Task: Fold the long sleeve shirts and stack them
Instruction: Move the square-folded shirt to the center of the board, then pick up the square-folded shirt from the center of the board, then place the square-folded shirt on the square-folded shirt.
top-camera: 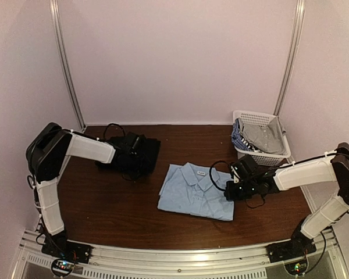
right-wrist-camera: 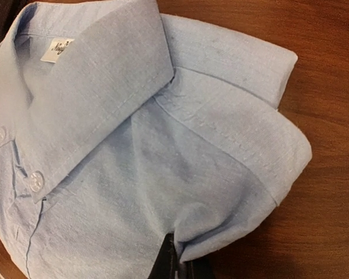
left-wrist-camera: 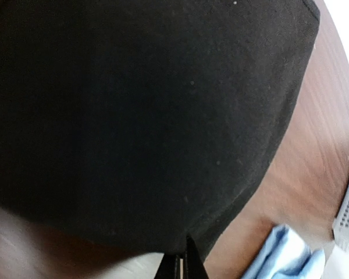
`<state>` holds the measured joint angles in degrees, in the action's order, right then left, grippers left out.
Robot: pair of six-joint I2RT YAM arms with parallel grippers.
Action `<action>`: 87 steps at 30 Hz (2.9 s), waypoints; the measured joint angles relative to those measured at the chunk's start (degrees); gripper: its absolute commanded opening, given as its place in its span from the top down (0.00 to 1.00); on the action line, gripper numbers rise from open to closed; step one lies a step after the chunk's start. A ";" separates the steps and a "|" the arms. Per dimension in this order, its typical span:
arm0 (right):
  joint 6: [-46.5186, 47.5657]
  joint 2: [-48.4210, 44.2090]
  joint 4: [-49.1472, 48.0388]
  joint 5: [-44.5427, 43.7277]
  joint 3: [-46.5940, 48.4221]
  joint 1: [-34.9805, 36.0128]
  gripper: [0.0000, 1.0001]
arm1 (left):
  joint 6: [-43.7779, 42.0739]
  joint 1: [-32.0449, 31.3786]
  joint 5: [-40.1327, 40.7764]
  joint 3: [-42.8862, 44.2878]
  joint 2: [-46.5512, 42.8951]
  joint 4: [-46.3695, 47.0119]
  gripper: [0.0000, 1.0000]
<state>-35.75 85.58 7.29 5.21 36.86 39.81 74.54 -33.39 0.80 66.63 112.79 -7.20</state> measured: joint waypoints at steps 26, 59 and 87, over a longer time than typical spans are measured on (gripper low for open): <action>-0.68 -1.75 -0.72 -0.04 -1.77 -0.42 1.00 | -19.34 -11.50 -5.95 2.73 -6.40 -6.97 0.32; 0.98 9.97 6.75 -0.63 29.57 3.02 1.00 | -31.93 -7.50 -7.48 12.24 -11.47 -20.81 1.00; -1.22 59.54 3.67 11.52 85.92 2.89 0.35 | -46.88 27.93 -11.63 17.92 -0.17 -19.74 0.63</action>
<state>-36.97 145.12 10.96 16.73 122.78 42.70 27.66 -5.45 -10.83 84.55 112.62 -26.94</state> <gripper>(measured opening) 0.473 0.189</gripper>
